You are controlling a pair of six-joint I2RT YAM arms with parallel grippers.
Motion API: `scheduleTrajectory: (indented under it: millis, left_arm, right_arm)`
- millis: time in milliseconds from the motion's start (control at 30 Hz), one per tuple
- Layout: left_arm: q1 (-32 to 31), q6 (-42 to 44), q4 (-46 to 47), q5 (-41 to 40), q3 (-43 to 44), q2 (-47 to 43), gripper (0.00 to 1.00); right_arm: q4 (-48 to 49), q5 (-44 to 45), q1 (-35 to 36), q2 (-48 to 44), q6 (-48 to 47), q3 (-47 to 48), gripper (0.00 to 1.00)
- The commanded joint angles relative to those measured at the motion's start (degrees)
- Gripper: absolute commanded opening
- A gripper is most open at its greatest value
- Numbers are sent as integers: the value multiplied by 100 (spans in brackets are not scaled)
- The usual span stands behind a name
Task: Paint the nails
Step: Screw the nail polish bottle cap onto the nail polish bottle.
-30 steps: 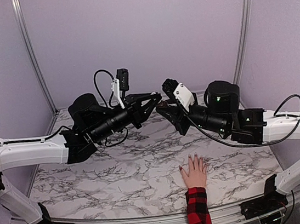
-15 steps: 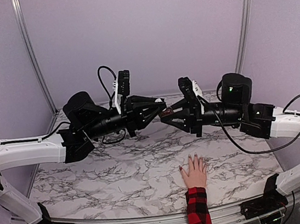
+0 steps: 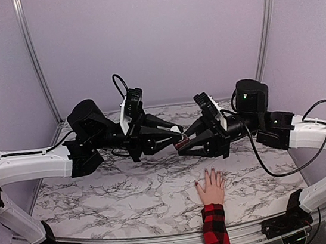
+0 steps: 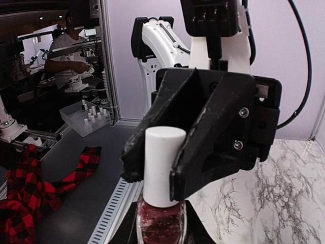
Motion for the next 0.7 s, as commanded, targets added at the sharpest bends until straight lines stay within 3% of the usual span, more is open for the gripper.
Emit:
scheduleTrajectory:
  millis: [0,33,133,300,500,667]
  left_arm:
    - [-35,-419,-736,581,-22,334,0]
    - [-30,-404,-740,525,-43,304,0]
    - [59,-335,-743,87,-179,89,19]
    - [243,-108,-744,-1278,-567,-499,33]
    - [260,-35,-744,-2930,-889,-1018,40]
    - [229,-209,-744,-3525,-843,-1010,40]
  right_arm:
    - [973,-960,138,-41,-236,631,0]
    - [964,-953,131,-33,-236,630,0]
    - [893,-797,76,-22,-317,582,0]
    - [1064,-361,-118,-25,-226,321,0]
    - [921,2081,-125,-89,-254,116,0]
    - [937,3710,-108,-33,-190,-8,0]
